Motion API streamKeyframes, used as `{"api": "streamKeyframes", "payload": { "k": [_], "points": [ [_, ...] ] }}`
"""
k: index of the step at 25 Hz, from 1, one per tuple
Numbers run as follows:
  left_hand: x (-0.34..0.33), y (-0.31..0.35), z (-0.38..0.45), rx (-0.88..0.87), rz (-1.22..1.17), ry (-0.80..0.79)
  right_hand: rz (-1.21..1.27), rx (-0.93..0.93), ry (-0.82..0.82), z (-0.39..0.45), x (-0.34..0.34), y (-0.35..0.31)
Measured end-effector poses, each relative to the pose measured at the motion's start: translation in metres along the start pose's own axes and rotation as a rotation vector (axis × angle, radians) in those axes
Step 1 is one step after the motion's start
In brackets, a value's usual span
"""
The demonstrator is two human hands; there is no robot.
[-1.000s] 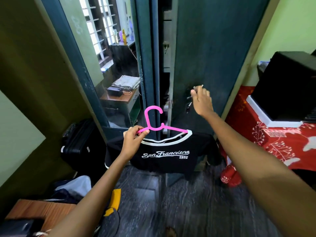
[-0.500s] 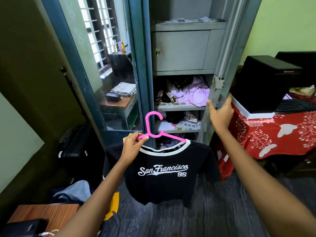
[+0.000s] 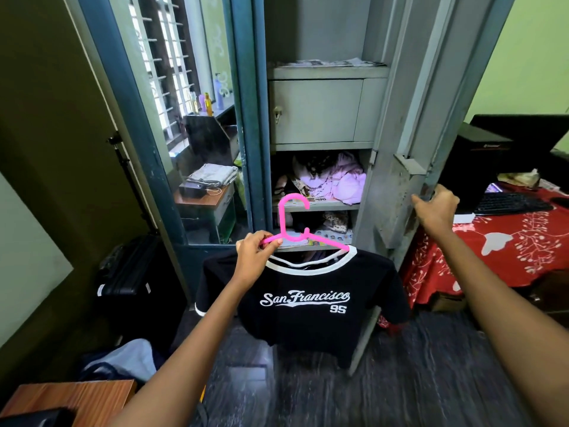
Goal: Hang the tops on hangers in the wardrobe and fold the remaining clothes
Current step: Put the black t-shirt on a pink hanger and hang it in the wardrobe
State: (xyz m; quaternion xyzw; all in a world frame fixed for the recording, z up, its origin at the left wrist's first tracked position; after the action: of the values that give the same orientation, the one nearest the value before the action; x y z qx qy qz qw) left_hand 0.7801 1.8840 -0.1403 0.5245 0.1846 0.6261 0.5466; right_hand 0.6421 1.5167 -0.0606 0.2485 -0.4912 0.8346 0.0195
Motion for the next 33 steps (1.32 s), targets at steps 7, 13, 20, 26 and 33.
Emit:
{"api": "streamKeyframes", "payload": {
  "k": [7, 13, 20, 26, 33],
  "points": [
    [-0.033, 0.006, 0.028, -0.015, 0.03, -0.015, 0.017, -0.059, 0.12, -0.005, 0.021, 0.007],
    [-0.076, 0.013, 0.075, -0.028, 0.052, -0.01, 0.071, 0.505, -0.163, -0.037, -0.04, -0.038],
    [-0.1, 0.021, 0.156, 0.005, 0.107, 0.061, 0.189, 0.334, -0.777, 0.009, -0.159, -0.045],
    [-0.095, 0.012, 0.219, -0.02, 0.176, 0.062, 0.127, 0.096, -0.611, 0.052, -0.219, -0.061],
    [-0.091, 0.017, 0.318, -0.256, 0.632, -0.194, -0.028, 0.037, -0.444, 0.108, -0.251, -0.089]
  ]
}}
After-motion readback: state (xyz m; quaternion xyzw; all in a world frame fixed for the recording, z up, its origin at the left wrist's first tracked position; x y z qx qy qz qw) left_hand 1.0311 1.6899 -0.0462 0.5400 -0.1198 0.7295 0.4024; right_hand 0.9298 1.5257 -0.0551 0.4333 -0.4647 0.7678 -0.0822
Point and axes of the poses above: each hand's wrist, its own z-axis towards the middle knuckle, its own x-axis out of the back of the hand, y = z × x, the point moved 6 cm from there along z, towards the middle knuckle, and after that the axes turned 2 degrees about z, right-handed, at the moved point
